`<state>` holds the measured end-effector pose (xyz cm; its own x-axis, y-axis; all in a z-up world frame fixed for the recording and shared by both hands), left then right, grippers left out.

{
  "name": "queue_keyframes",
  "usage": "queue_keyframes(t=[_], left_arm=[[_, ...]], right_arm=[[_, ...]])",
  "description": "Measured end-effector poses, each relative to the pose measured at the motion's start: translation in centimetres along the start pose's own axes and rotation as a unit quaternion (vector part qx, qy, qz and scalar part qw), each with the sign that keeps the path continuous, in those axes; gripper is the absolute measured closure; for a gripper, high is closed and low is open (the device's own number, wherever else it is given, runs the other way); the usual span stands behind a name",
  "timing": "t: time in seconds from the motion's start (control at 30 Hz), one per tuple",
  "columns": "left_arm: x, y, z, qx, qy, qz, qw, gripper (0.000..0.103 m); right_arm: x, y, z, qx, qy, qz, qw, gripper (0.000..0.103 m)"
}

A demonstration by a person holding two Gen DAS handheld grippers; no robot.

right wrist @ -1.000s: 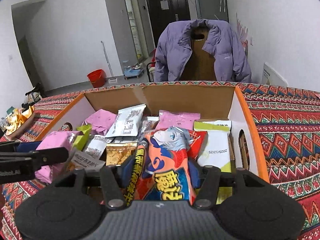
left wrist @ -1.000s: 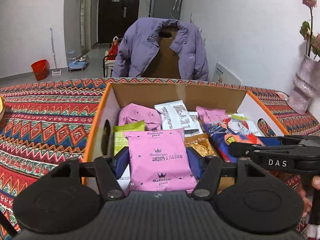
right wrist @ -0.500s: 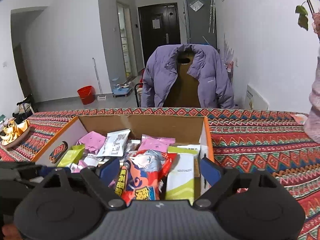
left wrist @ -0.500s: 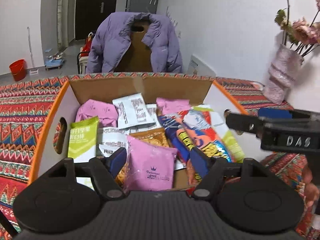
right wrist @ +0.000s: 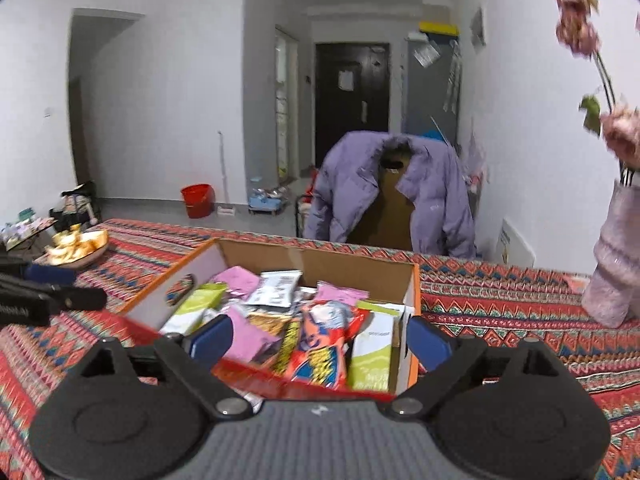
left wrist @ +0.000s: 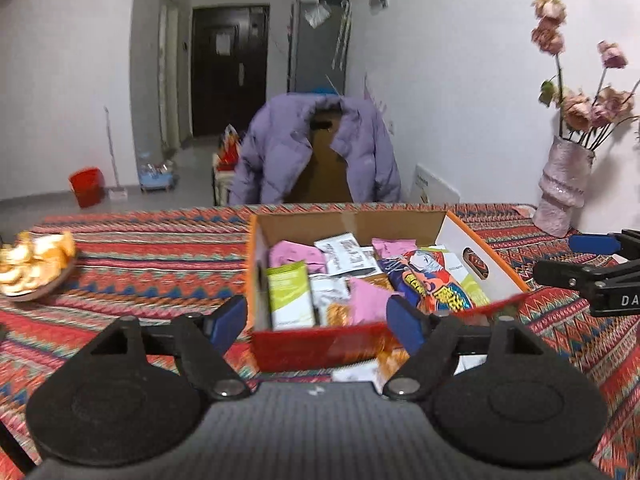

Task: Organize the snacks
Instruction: 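Withdraw both tools from the box back toward the loose packets, then grasp a white printed packet with the left tool while the right tool grasps a biscuit packet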

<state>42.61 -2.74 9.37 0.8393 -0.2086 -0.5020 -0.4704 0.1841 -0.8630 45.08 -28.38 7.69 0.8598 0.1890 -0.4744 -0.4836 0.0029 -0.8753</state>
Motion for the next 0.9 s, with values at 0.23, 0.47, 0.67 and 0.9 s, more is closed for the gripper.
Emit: queue_keyframes(t=[0.23, 0.47, 0.67, 0.9], left_arm=[[-8.3, 4.9, -0.1, -0.009, -0.035, -0.027, 0.9990, 0.020], [-13.8, 10.5, -1.0, -0.032, -0.051, -0.015, 0.9981, 0.020], [-15.7, 13.9, -2.3, -0.030, -0.052, 0.007, 0.9982, 0.020], [-14.2, 15.2, -2.4, -0.034, -0.039, 0.028, 0.9983, 0.020]], right_arm=[[-6.9, 4.7, 3.2, -0.037, -0.028, 0.003, 0.999, 0.003], [-13.1, 10.2, 5.3, -0.041, -0.026, 0.001, 0.999, 0.003], [-16.5, 15.0, 6.0, -0.023, -0.018, 0.013, 1.000, 0.002], [-15.7, 17.8, 6.1, -0.012, -0.015, 0.051, 0.999, 0.002]])
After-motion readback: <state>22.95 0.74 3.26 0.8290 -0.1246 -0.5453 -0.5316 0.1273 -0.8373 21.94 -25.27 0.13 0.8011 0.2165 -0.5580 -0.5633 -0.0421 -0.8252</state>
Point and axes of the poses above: each gripper's, at about its wrist camera, not at the fingertips, and x roughly the way its jaws point, z to its left, y to its underside, the point moved 4 cm from there along x, roughly the way its jaws point, and after that the axes turned 6 degrees about x, right-handed, at the moved point
